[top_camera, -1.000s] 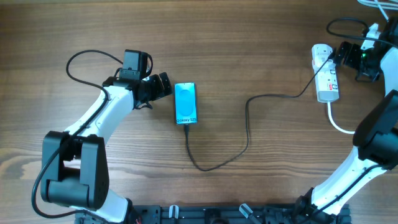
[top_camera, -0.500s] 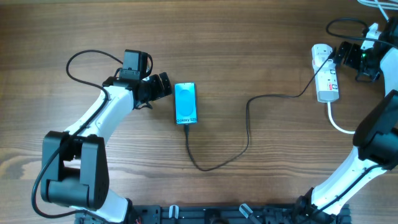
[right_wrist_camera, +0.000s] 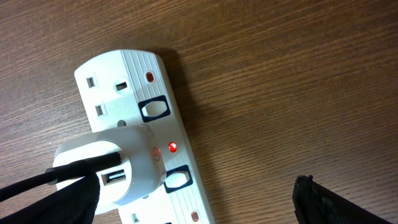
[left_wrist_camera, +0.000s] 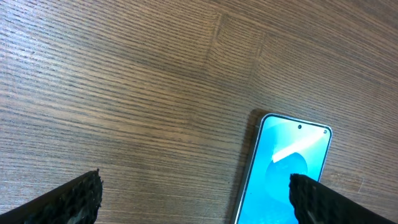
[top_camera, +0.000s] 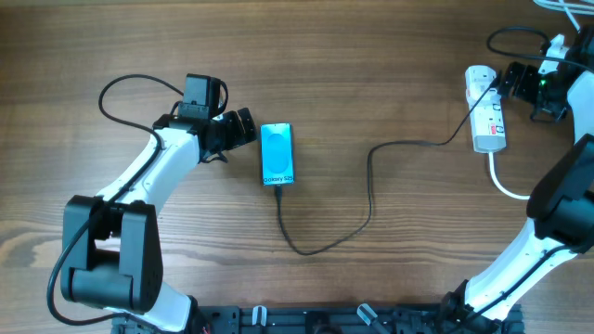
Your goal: Plug charger to phone and switch on socket
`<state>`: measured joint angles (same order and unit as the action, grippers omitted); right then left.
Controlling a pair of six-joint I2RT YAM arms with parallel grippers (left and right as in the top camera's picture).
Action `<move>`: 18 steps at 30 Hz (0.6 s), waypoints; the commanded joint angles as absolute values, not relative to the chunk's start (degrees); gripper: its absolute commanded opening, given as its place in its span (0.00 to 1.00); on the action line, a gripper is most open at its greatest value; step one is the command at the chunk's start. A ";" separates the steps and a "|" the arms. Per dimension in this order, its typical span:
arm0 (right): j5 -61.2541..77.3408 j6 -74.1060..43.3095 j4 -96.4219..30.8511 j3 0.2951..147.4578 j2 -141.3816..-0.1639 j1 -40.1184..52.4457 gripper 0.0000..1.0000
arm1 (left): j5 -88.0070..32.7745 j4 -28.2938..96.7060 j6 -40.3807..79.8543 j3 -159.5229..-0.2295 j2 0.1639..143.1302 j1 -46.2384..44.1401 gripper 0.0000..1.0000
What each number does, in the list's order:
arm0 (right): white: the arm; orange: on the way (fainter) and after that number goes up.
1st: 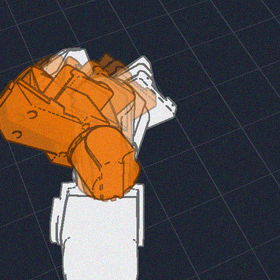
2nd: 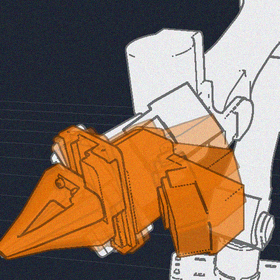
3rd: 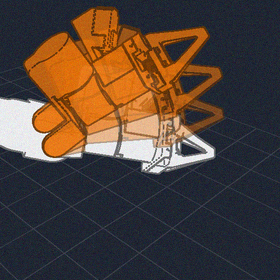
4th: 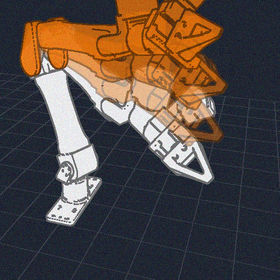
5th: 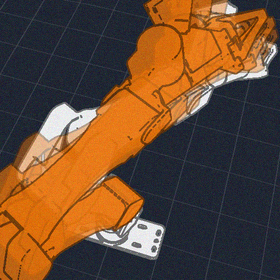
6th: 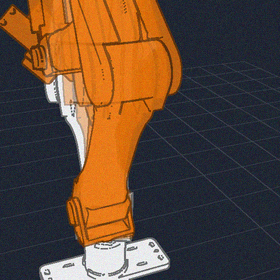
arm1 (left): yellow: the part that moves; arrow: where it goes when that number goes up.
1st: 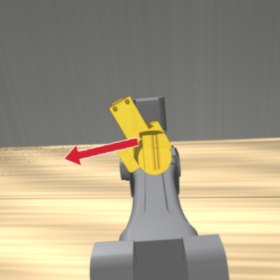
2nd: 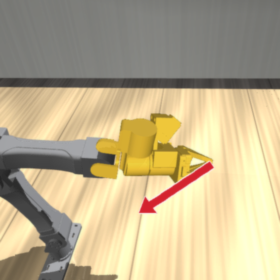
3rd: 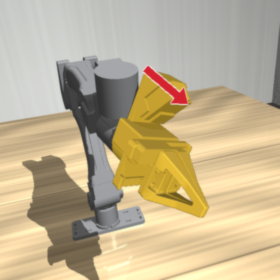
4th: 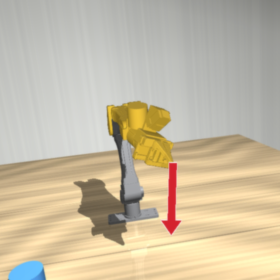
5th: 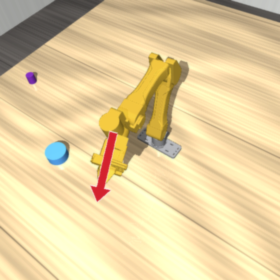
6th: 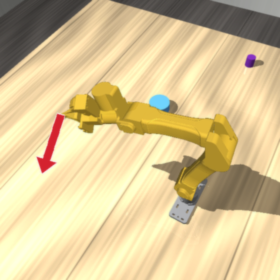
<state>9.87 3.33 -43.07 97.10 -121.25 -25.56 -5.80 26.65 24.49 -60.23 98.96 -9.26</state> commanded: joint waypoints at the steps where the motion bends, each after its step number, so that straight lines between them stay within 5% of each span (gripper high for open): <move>1: 9.93 3.01 -40.53 97.06 -120.16 -25.63 1.00 | -5.45 26.59 24.38 -60.80 98.19 -9.15 1.00; 18: 11.73 -9.34 -49.47 96.99 -120.20 -25.30 1.00 | -5.45 26.59 24.38 -60.80 98.19 -9.15 1.00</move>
